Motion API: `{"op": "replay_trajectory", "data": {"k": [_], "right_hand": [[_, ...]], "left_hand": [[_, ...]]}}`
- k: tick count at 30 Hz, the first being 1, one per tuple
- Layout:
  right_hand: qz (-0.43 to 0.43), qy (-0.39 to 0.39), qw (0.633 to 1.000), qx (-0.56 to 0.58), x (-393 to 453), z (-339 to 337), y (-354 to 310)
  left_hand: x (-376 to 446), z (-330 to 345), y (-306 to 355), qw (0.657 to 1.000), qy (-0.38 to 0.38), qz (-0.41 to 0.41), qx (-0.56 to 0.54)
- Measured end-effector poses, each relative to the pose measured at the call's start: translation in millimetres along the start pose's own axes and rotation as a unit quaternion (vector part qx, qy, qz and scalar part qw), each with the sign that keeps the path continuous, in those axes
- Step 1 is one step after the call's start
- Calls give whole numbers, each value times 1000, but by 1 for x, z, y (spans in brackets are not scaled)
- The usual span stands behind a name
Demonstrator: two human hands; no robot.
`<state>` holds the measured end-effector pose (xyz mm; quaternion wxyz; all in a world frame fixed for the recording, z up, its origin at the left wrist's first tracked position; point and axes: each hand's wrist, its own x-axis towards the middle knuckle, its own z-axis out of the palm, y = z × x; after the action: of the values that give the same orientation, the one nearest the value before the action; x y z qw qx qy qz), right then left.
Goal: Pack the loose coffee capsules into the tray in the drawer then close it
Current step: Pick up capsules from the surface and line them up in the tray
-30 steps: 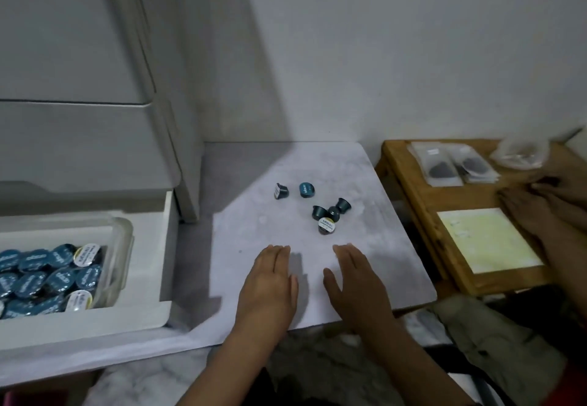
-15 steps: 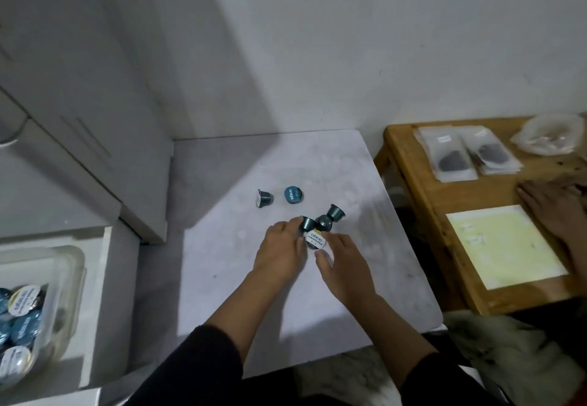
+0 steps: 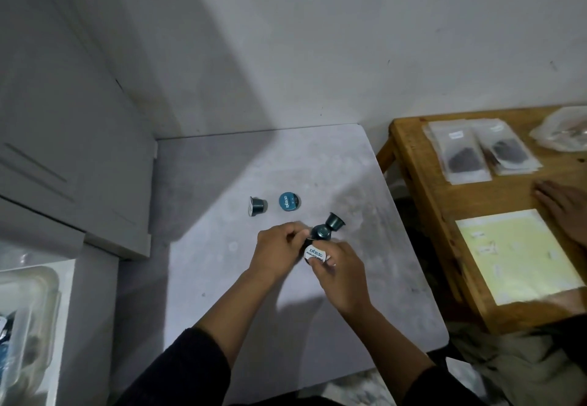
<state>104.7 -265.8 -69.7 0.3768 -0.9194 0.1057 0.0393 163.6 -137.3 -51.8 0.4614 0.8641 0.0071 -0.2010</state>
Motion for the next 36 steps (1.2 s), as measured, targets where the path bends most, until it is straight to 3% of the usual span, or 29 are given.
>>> {"op": "replay_trajectory", "data": {"k": [12, 17, 23, 28, 36], "right_hand": [[97, 9, 988, 118, -7, -9, 10], [114, 30, 976, 182, -16, -25, -5], [48, 21, 966, 254, -38, -45, -48], [-5, -21, 930, 366, -61, -41, -105], [-55, -112, 916, 382, -94, -3, -197]], "left_hand": [[-12, 4, -15, 980, 64, -95, -160], [-34, -3, -14, 973, 102, -66, -195], [-83, -25, -3, 934, 174, -38, -310], [-134, -66, -4, 888, 238, -5, -393], [-205, -153, -40, 837, 356, 27, -415]]}}
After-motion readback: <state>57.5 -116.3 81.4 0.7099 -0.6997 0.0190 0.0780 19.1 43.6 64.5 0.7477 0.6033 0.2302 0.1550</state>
